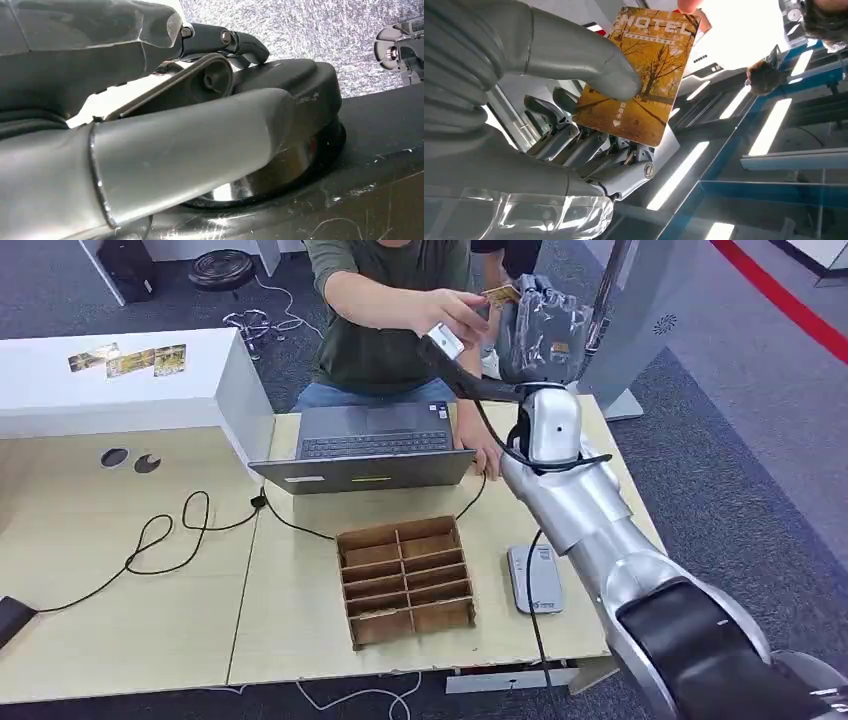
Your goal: Pass the card to the sensor for recognition and then transmit it.
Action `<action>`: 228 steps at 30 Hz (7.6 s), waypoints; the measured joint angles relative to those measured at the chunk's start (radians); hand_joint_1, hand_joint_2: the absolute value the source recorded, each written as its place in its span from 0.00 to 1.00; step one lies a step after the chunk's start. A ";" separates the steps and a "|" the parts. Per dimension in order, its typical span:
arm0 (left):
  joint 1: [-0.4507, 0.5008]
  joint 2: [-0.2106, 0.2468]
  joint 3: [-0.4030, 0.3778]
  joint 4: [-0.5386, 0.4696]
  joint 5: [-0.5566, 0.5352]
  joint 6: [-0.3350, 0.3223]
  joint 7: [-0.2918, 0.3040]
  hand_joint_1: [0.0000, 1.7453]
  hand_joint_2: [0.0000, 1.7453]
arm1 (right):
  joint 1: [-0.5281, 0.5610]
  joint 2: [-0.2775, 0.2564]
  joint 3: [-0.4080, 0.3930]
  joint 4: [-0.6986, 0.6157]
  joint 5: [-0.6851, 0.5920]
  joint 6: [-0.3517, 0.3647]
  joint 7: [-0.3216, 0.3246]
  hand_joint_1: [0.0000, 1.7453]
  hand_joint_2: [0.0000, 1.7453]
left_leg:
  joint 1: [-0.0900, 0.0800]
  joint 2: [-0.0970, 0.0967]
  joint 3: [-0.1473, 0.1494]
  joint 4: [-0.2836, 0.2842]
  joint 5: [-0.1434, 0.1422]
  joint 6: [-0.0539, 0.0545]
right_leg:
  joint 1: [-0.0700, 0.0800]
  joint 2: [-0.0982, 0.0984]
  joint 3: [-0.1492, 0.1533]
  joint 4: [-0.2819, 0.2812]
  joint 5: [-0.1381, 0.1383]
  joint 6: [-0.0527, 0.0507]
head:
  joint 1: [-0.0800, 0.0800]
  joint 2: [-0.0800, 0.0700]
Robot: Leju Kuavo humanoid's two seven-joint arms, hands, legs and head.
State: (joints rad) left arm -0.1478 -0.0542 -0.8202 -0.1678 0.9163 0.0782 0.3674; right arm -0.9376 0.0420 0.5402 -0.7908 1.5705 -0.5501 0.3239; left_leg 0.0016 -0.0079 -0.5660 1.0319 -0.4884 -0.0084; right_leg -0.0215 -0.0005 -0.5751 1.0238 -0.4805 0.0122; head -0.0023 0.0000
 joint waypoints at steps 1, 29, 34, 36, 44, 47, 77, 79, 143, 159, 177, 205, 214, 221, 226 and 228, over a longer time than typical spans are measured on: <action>0.000 0.000 0.000 0.000 0.000 0.000 0.000 0.00 0.00 | -0.004 0.001 0.001 0.005 0.000 0.000 0.000 1.00 1.00 | 0.000 0.000 0.000 0.000 0.000 0.000 | 0.000 0.000 0.000 0.000 0.000 0.000 | 0.000 0.000; -0.007 -0.001 -0.018 0.003 -0.003 -0.005 0.011 0.00 0.00 | -0.029 0.038 0.005 0.101 -0.009 -0.004 -0.002 0.79 1.00 | 0.000 0.000 0.000 0.000 0.000 0.000 | 0.000 0.000 0.000 0.000 0.000 0.000 | 0.000 0.000; -0.007 -0.001 -0.018 0.003 -0.002 -0.005 0.012 0.00 0.00 | -0.029 0.039 0.005 0.108 -0.009 -0.017 -0.010 0.00 1.00 | 0.000 0.000 0.000 0.000 0.000 0.000 | 0.000 0.000 0.000 0.000 0.000 0.000 | 0.000 0.000; -0.007 -0.001 -0.019 0.004 -0.001 -0.004 0.012 0.00 0.00 | -0.029 0.040 0.005 0.111 -0.008 -0.022 -0.010 0.00 1.00 | 0.000 0.000 0.000 0.000 0.000 0.000 | 0.000 0.000 0.000 0.000 0.000 0.000 | 0.000 0.000; -0.007 -0.001 -0.019 0.004 0.006 -0.004 0.012 0.00 0.00 | -0.022 0.041 -0.014 0.113 -0.067 -0.068 -0.037 0.00 1.00 | 0.000 0.000 0.000 0.000 0.000 0.000 | 0.000 0.000 -0.001 0.000 0.000 0.000 | 0.000 0.000; -0.006 -0.001 -0.020 0.004 0.011 -0.003 0.012 0.00 0.00 | -0.008 0.040 -0.031 0.107 -0.086 -0.077 -0.043 0.00 1.00 | 0.000 0.000 0.000 0.000 0.000 0.000 | 0.000 0.000 -0.001 0.000 0.000 0.000 | 0.000 0.000; 0.038 0.016 -0.020 0.006 0.151 0.013 -0.053 0.00 0.00 | 0.643 -0.131 -0.251 -0.557 -0.156 -0.099 -0.171 0.00 1.00 | 0.000 -0.001 -0.004 0.000 -0.001 0.000 | 0.000 -0.001 -0.004 -0.001 0.000 0.000 | 0.000 0.000; 0.040 0.017 -0.019 0.006 0.161 0.014 -0.055 0.00 0.00 | 0.689 -0.137 -0.260 -0.595 -0.156 -0.099 -0.173 0.00 1.00 | 0.000 -0.001 -0.004 0.000 -0.001 0.000 | 0.001 0.000 -0.004 -0.001 0.000 0.000 | 0.000 0.000; 0.058 0.028 0.011 0.006 0.259 0.055 -0.068 0.00 0.00 | 0.969 -0.270 0.186 -0.457 -0.291 0.020 -0.047 0.00 1.00 | 0.000 0.000 -0.006 -0.001 -0.001 0.000 | 0.001 0.000 -0.005 -0.001 -0.001 0.000 | 0.000 0.000; 0.059 0.031 0.011 0.006 0.293 0.061 -0.079 0.00 0.00 | 1.005 -0.367 0.188 -0.636 -0.198 -0.018 0.024 0.00 1.00 | 0.000 0.000 -0.006 -0.001 -0.001 0.000 | 0.000 0.000 -0.005 -0.001 -0.001 0.000 | 0.000 0.000; 0.059 0.031 0.011 0.006 0.311 0.065 -0.083 0.00 0.00 | 1.024 -0.428 0.233 -0.753 -0.326 0.049 -0.019 0.00 1.00 | 0.000 0.000 -0.006 -0.001 -0.001 0.000 | 0.001 0.000 -0.005 -0.001 -0.001 0.000 | 0.000 0.000; 0.058 0.030 0.011 0.006 0.303 0.056 -0.092 0.00 0.00 | 0.942 -0.246 0.268 -0.591 -0.323 0.026 -0.060 0.00 1.00 | 0.000 0.000 -0.006 -0.001 -0.001 0.000 | 0.001 0.000 -0.005 -0.001 -0.001 0.000 | 0.000 0.000; 0.058 0.030 0.011 0.006 0.303 0.057 -0.092 0.00 0.00 | 0.937 -0.228 0.275 -0.562 -0.321 0.024 -0.061 0.00 1.00 | 0.000 0.000 -0.006 -0.001 -0.001 0.000 | 0.001 -0.001 -0.005 -0.001 -0.001 0.000 | 0.000 0.000; 0.058 0.030 0.011 0.006 0.304 0.057 -0.092 0.00 0.00 | 0.938 -0.226 0.280 -0.556 -0.207 -0.025 -0.035 0.00 1.00 | 0.000 0.000 -0.006 -0.001 -0.001 0.000 | 0.001 0.000 -0.006 -0.001 -0.001 0.000 | 0.000 0.000; 0.058 0.030 0.011 0.006 0.308 0.057 -0.092 0.00 0.00 | 0.952 -0.230 0.286 -0.563 -0.107 -0.078 0.003 0.00 1.00 | 0.000 0.000 -0.006 -0.001 -0.001 0.000 | 0.001 0.000 -0.006 -0.001 -0.001 0.000 | 0.000 0.000; 0.058 0.030 0.011 0.006 0.313 0.057 -0.092 0.00 0.00 | 0.959 -0.237 0.287 -0.572 -0.088 -0.077 0.013 0.00 1.00 | 0.000 0.000 -0.006 -0.001 -0.001 0.000 | 0.001 0.000 -0.006 -0.001 -0.001 0.000 | 0.000 0.000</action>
State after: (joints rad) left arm -0.0894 -0.0240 -0.8087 -0.1621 1.2291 0.1354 0.2754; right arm 0.0210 -0.1946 0.8274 -1.3626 1.4821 -0.6271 0.3372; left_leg 0.0018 -0.0080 -0.5721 1.0313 -0.4892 -0.0088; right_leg -0.0207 -0.0009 -0.5807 1.0223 -0.4814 0.0125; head -0.0019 0.0004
